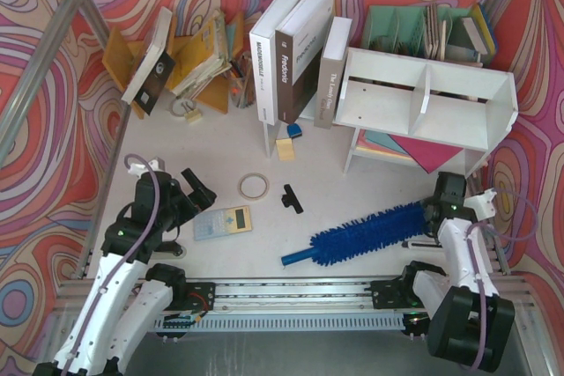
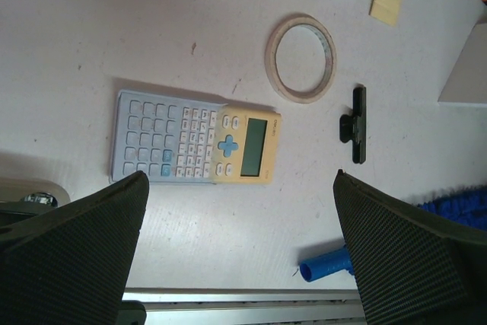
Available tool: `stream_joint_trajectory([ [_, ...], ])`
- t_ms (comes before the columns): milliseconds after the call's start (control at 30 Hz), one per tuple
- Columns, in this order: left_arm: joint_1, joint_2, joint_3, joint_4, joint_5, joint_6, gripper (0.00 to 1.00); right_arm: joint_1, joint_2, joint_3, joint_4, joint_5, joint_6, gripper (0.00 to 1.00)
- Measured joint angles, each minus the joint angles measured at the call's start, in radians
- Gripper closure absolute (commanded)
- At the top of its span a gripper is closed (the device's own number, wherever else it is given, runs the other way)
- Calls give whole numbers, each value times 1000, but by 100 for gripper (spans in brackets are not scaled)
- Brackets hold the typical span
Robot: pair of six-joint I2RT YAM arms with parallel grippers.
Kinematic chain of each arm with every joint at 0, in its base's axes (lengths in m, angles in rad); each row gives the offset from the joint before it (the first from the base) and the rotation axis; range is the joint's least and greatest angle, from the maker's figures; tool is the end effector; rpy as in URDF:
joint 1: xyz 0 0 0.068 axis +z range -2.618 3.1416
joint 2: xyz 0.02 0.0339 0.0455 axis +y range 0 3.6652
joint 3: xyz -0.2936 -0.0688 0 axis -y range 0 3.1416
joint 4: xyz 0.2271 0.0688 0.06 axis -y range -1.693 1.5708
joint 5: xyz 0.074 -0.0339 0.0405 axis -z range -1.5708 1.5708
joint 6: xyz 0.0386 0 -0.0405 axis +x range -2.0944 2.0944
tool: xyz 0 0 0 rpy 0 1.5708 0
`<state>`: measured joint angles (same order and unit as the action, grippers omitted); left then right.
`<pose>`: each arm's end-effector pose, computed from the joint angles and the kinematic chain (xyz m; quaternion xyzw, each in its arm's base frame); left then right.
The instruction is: Dust the bookshelf with a duster
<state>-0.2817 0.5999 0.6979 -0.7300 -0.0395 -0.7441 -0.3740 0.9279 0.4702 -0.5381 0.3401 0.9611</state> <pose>0.0856 -0.0232 0.2947 -0.2130 0.8659 -0.2066 0.4027 0.1203 -0.0610 0.2093 0.6228 0.7125 -0.0745 0.3145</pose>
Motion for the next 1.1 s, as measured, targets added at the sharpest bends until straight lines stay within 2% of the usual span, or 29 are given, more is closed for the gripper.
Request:
stream_joint_trajectory([
  [233,-27,56,10,18,55,18,2,-7,-37,44,-9,-35,-76,20],
  [300,-97,84,33,16,42,26,2,-7,-48,77,-14,-63,-118,16],
  [367,-210,116,75,11,6,36,2,-7,-48,114,-17,-100,-158,12],
  [467,-377,167,142,5,-77,47,2,-6,-42,149,-21,-159,-207,2],
  [600,-559,243,192,14,-194,53,2,36,-43,162,-47,-220,-243,1],
  [800,-772,362,208,45,-353,68,2,263,-56,196,-102,-197,-193,1],
  [967,-887,444,223,98,-425,96,2,385,-32,196,-133,-150,-126,1],
  [1100,-955,536,255,137,-447,124,2,409,8,196,-136,-121,-98,1],
])
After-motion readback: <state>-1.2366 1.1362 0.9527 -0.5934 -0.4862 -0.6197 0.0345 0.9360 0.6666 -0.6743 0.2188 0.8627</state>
